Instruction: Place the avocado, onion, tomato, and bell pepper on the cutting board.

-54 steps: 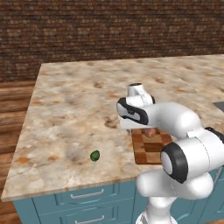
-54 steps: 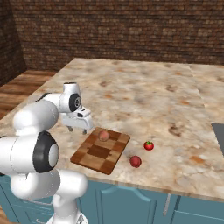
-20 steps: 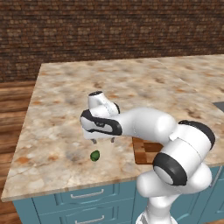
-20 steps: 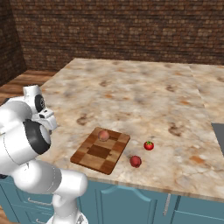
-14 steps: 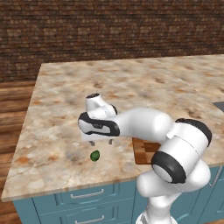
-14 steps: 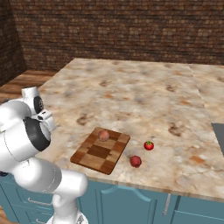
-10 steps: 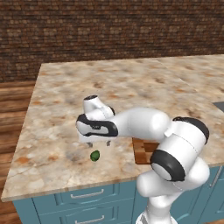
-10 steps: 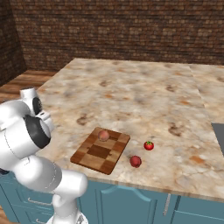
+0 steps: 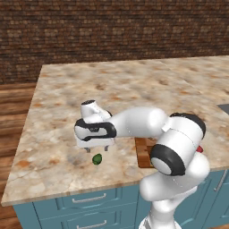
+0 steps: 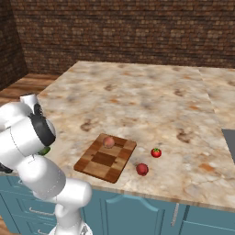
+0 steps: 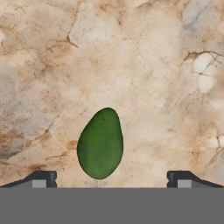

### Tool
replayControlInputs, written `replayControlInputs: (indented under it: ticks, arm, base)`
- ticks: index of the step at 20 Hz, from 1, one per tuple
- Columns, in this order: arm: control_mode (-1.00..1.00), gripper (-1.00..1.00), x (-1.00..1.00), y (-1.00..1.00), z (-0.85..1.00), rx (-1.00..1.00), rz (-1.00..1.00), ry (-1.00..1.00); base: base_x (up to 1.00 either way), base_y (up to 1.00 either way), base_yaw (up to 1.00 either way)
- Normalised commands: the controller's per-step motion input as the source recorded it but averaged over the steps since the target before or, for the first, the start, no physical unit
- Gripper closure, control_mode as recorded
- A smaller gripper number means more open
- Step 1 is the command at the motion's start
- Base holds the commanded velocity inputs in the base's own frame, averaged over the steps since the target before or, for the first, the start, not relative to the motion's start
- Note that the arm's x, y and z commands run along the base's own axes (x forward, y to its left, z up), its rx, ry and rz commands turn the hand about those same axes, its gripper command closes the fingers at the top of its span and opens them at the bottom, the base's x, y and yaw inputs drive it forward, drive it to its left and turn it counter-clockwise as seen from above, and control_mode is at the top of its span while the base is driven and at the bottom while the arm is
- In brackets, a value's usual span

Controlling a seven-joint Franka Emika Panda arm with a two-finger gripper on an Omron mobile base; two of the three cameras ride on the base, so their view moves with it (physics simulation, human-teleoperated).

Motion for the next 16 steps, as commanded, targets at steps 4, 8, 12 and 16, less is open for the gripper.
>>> replayControlInputs:
  ticks: [4, 8, 12, 16]
  arm:
    - [-1.00, -1.00, 0.13, 0.01, -0.16, 0.00, 0.00, 0.00]
    - [-1.00, -1.00, 0.11, 0.04, -0.15, 0.00, 0.00, 0.00]
    - [-1.00, -1.00, 0.00, 0.01, -0.20, 0.00, -0.03, 0.00]
    - [-1.00, -1.00, -0.10, 0.00, -0.11, 0.00, -0.04, 0.00]
  base:
    - [0.00, 0.00, 0.00]
    - [0.00, 0.00, 0.00]
    - [0.00, 0.00, 0.00]
    - [0.00, 0.00, 0.00]
